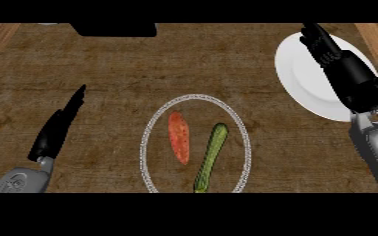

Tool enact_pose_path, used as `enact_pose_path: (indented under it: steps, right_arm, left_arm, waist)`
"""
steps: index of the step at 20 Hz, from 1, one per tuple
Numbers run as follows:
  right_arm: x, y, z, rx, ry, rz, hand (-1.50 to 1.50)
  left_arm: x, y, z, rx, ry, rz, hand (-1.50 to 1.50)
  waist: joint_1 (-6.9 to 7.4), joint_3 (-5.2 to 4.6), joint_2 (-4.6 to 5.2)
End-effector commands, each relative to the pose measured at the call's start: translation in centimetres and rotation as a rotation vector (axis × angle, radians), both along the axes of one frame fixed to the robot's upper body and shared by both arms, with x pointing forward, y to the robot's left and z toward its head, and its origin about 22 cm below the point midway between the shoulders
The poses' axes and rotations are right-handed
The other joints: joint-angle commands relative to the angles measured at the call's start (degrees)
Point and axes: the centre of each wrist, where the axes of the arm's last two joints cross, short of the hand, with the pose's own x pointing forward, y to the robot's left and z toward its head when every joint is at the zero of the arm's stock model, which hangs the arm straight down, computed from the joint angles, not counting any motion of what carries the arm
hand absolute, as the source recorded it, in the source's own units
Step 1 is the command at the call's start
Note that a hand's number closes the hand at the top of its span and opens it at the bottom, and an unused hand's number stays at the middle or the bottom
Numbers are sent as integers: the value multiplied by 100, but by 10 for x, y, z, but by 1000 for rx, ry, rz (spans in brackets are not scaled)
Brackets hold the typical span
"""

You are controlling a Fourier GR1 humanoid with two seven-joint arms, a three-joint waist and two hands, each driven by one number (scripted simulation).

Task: Pick the squash from the placemat and place it in the plate

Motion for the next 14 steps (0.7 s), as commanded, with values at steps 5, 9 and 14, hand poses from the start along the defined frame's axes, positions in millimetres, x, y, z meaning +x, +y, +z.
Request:
enact_pose_path:
  steps: [5, 9, 14]
  right_arm:
    - [-36, 106, -27, 398, 118, 127, 150]
    - [-24, 26, -9, -539, -167, -52, 150]
    - [-84, 92, -104, 92, -4, -322, 150]
  left_arm:
    - [-6, -29, -11, -194, -28, 166, 0]
    - [-10, -29, -21, -226, 23, 172, 0]
    - [-12, -40, -19, -289, -8, 212, 0]
  waist:
    - [-52, -20, -261]
    - [-234, -164, -410]
    - [-316, 30, -229]
